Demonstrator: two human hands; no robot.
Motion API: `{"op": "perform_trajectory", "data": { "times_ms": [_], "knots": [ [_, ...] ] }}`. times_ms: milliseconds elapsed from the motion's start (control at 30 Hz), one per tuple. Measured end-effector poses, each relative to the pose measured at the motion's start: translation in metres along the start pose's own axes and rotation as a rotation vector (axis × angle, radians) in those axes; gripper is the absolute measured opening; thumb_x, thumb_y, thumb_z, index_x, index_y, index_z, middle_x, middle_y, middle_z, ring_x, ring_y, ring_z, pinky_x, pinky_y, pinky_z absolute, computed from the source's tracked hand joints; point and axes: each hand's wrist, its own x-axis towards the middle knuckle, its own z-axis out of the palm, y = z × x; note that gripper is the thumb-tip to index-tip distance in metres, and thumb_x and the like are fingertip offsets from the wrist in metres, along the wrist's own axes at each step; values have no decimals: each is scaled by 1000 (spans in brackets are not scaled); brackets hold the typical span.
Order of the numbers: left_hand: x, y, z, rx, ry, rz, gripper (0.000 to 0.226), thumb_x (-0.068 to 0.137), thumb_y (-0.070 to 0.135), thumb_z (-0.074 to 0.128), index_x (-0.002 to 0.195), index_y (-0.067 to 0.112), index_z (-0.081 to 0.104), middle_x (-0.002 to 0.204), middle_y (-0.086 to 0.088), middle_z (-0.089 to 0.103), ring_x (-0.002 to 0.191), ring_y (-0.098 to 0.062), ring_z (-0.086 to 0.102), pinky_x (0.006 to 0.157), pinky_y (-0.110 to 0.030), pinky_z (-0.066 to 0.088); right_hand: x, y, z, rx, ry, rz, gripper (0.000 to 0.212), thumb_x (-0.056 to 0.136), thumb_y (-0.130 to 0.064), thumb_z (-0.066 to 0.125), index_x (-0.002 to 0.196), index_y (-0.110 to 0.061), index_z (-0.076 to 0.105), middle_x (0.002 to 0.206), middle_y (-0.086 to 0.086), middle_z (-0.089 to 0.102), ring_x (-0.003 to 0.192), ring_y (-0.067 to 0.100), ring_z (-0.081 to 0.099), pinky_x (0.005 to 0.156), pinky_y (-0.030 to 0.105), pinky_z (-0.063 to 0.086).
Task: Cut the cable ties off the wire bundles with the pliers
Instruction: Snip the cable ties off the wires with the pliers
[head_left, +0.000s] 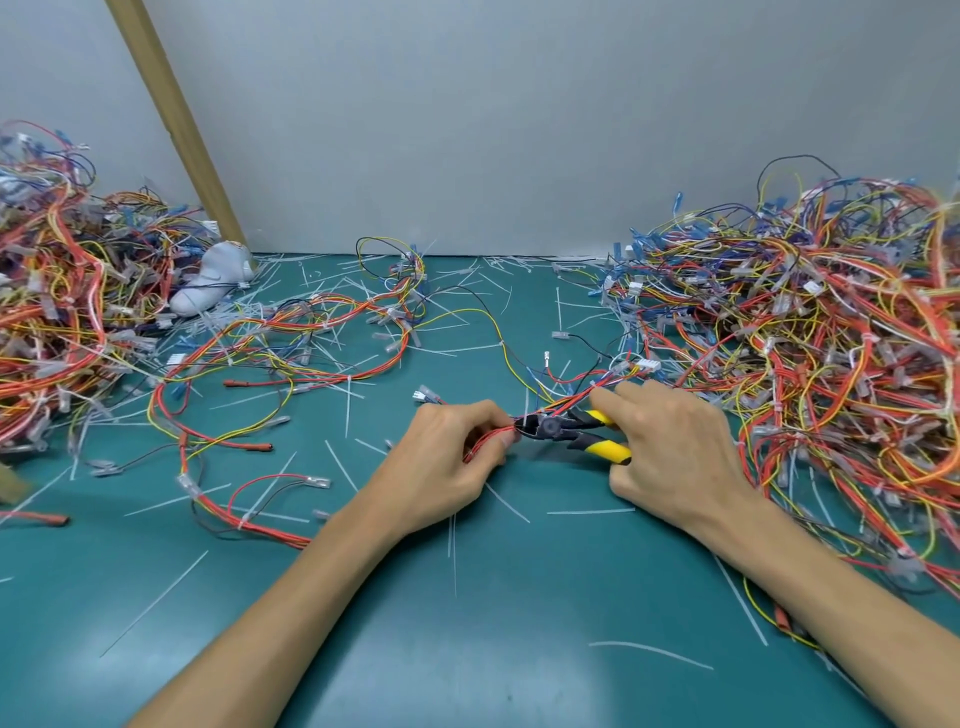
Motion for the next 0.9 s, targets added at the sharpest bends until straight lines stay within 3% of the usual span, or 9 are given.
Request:
{"op": "perform_trajectory", "data": {
  "times_ms": [167,333,567,900],
  "knots": [
    [0,-2,1,-35,27,-12,8,92,14,60,90,14,68,65,12,66,56,-2,55,57,-7,35,2,5,3,-14,13,-27,51,45,-12,67,95,-11,61,79,4,55,72,29,49,61,34,37],
    [0,-3,0,-84,21,-36,10,92,13,60,89,14,69,64,13,67,58,-3,58,58,-7,36,2,4,4,10,25,-22,51,43,-10,66,93,-10,60,79,4,53,73,29,48,60,35,41],
    [1,-2,-3,-117,-20,-51,14,94,15,58,89,14,71,61,13,65,54,-2,53,57,-7,33,1,3,4,35,44,-21,48,39,-7,68,86,-12,62,70,0,53,65,28,48,54,30,37],
    [2,-5,-3,-143,-18,-72,15,94,19,58,85,19,70,57,13,62,50,-6,47,54,-9,32,1,3,5,29,75,-25,51,42,-7,72,92,-11,60,80,4,51,73,29,47,61,33,36]
  ]
}}
